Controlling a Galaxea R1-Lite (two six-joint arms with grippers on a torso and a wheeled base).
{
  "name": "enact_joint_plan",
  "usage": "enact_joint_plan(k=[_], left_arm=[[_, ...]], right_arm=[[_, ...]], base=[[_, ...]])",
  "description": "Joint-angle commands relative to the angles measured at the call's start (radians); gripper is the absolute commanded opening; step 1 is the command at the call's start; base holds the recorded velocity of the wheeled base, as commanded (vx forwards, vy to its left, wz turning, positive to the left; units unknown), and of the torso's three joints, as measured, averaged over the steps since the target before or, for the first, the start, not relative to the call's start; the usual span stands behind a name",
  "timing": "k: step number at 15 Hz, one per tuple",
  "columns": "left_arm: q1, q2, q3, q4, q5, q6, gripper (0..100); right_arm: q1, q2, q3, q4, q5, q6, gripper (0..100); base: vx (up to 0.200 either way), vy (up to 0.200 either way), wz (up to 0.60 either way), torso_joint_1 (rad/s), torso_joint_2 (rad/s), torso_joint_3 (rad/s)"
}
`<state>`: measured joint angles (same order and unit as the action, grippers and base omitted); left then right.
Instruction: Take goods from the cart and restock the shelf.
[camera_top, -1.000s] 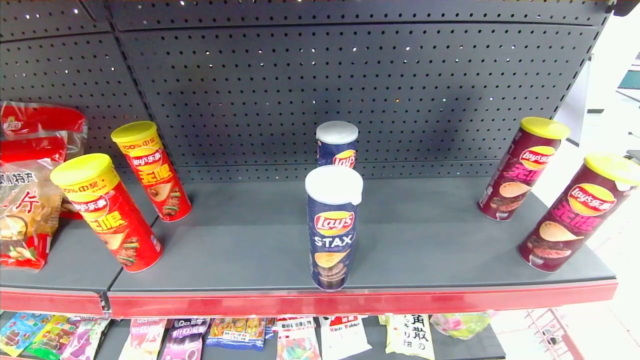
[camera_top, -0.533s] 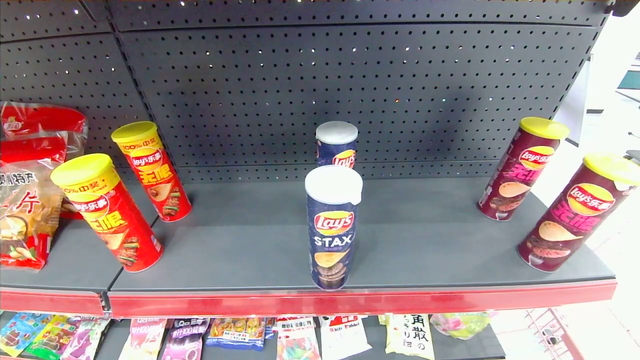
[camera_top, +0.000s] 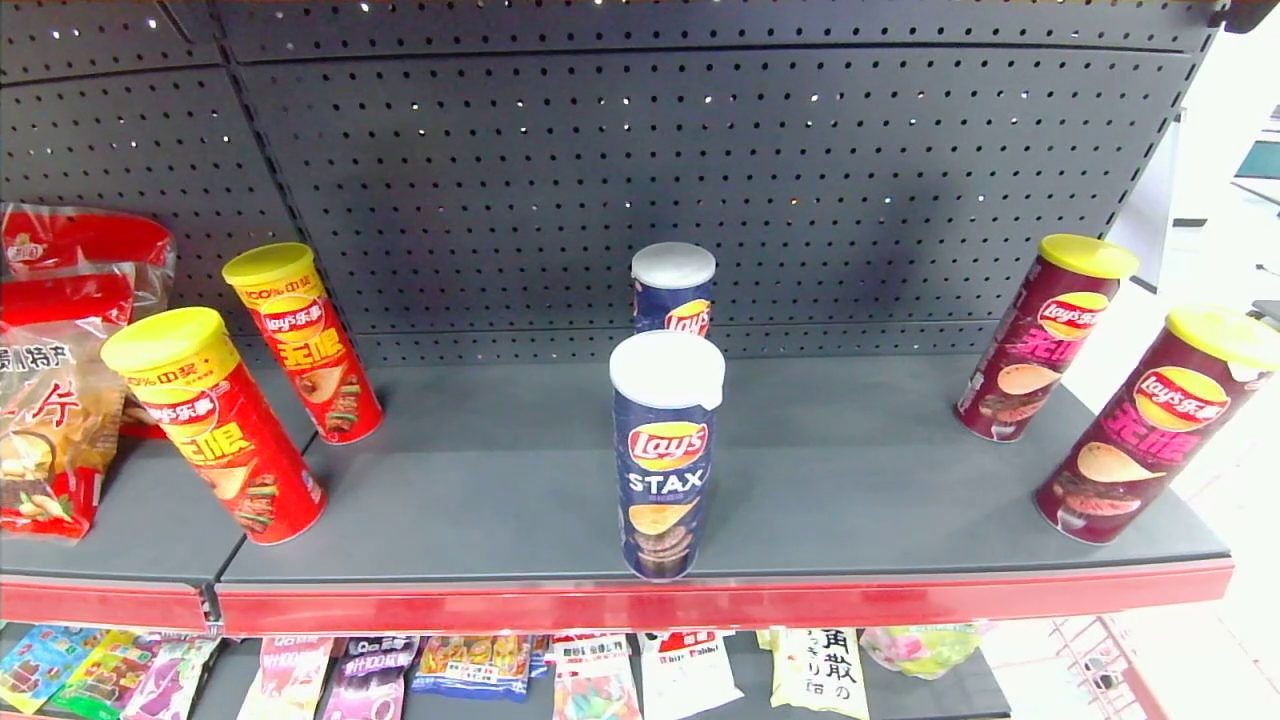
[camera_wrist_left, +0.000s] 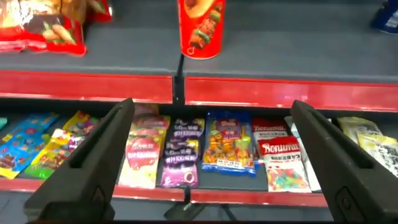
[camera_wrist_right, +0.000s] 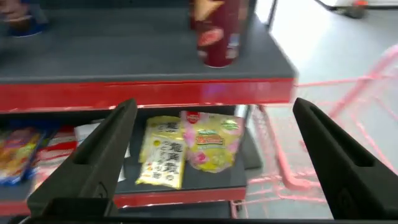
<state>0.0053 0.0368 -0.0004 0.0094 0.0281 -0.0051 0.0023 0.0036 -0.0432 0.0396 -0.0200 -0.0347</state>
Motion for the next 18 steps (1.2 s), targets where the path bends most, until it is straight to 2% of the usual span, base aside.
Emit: enact_joint_plan(k=[1,2,4,5,6,8,18], left_arm=[[-0.010,-0.037,0.000,0.000,-0.014,0.013,100],[-0.010,-0.037,0.000,0.000,-0.030,0.013,100],[-0.010,-0.037,0.000,0.000,-0.014,0.013,100],[-0.010,-0.037,0.000,0.000,-0.013,0.013,100],[-0.010,-0.037,0.000,0.000,-0.013,0.014,100],[-0.010,-0.037,0.000,0.000,-0.013,0.013,100],[-0.010,-0.037,0.000,0.000,-0.014,0.014,100]], right_arm=[[0.001,-0.004,0.000,0.002,0.023,-0.004,100],[-0.001,-0.004,-0.001,0.002,0.040,-0.005,100],[-0.025,0.053,0.000,0.000,-0.011,-0.007,100],[-0.025,0.056,0.002,-0.003,-0.006,-0.010,100],[0.011,0.027,0.009,-0.023,0.026,-0.022,100],[-0.001,-0.002,0.043,-0.041,0.051,0.029,100],[-0.001,-0.002,0.043,-0.041,0.026,0.027,100]], base=[[0.000,0.000,0.00,0.000,0.00,0.000],[0.000,0.000,0.00,0.000,0.00,0.000],[0.000,0.000,0.00,0.000,0.00,0.000],[0.000,0.000,0.00,0.000,0.00,0.000],[0.000,0.000,0.00,0.000,0.00,0.000],[0.000,0.000,0.00,0.000,0.00,0.000],[0.000,0.000,0.00,0.000,0.00,0.000]])
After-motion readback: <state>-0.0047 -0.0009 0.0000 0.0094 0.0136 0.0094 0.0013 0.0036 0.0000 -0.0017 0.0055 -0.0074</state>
